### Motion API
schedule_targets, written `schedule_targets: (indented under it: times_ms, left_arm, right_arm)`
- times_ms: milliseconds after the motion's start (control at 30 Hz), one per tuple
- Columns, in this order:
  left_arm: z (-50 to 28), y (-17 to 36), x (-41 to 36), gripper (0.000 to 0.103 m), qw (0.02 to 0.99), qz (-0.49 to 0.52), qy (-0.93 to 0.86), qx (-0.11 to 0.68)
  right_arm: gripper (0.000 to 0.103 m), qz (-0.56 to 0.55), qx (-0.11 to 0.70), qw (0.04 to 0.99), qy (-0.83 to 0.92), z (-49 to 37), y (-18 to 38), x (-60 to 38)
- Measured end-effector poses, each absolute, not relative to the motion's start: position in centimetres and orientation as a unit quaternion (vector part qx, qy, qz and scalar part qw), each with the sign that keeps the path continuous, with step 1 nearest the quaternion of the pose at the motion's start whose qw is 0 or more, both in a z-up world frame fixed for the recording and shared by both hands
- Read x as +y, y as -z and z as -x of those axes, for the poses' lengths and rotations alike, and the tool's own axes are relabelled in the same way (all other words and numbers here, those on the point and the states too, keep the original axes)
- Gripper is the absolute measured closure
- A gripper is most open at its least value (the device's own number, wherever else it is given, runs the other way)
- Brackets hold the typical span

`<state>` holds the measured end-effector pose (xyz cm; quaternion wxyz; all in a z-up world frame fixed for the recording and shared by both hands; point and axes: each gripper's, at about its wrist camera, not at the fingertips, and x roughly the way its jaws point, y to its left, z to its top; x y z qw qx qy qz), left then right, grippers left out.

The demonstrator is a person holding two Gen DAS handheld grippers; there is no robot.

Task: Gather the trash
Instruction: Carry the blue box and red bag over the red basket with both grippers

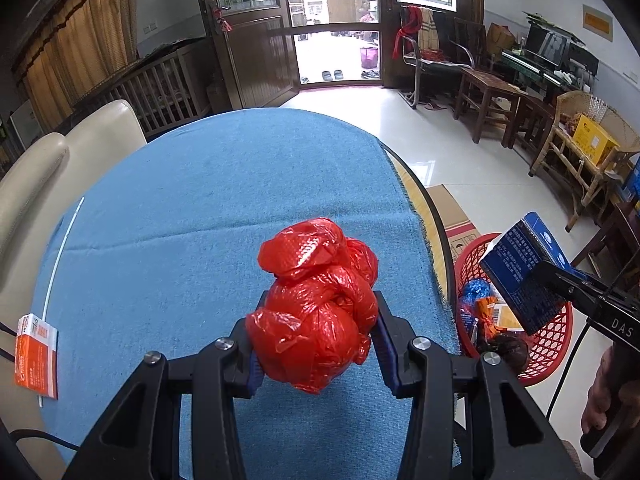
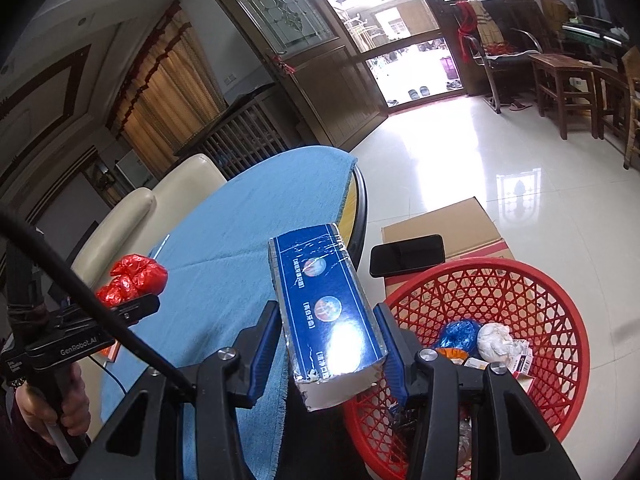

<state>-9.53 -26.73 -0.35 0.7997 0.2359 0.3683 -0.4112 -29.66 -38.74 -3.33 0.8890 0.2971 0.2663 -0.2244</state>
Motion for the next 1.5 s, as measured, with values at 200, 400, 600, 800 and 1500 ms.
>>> schedule_targets:
  times_ms: [200,400,600,800,1500]
  left_arm:
    - [9.6,0.5,-26.7,0.056,0.799,-0.238,0.411,0.368]
    - [10.0,0.7,-27.1,0.056,0.797,-0.243,0.413,0.367]
    - [10.8,1.5,-27.5,0.056,0.787,-0.254,0.423,0.370]
    - [12.2,2.4,-28.2,0.056,0.768,-0.264,0.447,0.374]
    - [15.1,3.6,-30.1,0.056,0.714,-0.276,0.509,0.393]
  right_arm:
    - [0.053,-0.293,0.271,0.890,0.220,29.4,3.4,-38.3]
    - [0.053,-0.293,0.274,0.889,0.220,29.2,3.4,-38.2]
    - [0.053,-0.295,0.276,0.887,0.222,29.4,3.7,-38.3]
    - [0.053,-0.305,0.277,0.881,0.233,30.1,4.2,-39.0]
    - [0.053,-0.335,0.276,0.864,0.255,32.1,5.2,-40.5]
